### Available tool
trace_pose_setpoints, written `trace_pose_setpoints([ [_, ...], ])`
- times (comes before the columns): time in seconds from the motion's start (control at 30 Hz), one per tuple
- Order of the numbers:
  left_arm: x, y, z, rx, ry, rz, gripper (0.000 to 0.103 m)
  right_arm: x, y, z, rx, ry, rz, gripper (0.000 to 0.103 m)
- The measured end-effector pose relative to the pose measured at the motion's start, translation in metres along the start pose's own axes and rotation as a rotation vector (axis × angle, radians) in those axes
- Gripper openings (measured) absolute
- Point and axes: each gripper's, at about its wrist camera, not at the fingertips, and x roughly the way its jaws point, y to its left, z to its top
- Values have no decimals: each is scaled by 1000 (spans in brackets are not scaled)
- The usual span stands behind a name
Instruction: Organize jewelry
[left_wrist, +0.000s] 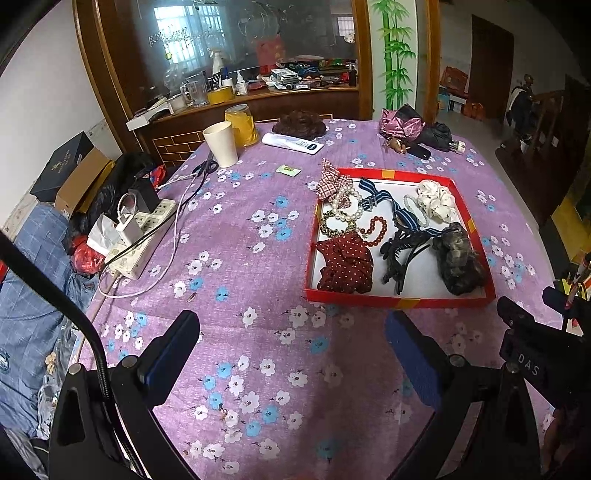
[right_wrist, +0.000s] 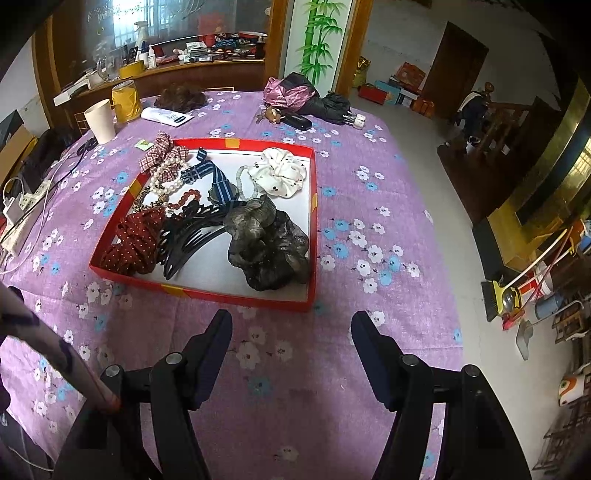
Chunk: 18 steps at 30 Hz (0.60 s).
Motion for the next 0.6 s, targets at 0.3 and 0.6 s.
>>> trace_pose_setpoints([
  [0.3,1,-8,-2,23,8,-28,101,-5,-4,-1,6,-20,-6,71],
  [0.6,2,-12,-3,36,19,-55,101,-3,0,-5,-9,-10,-7,71],
])
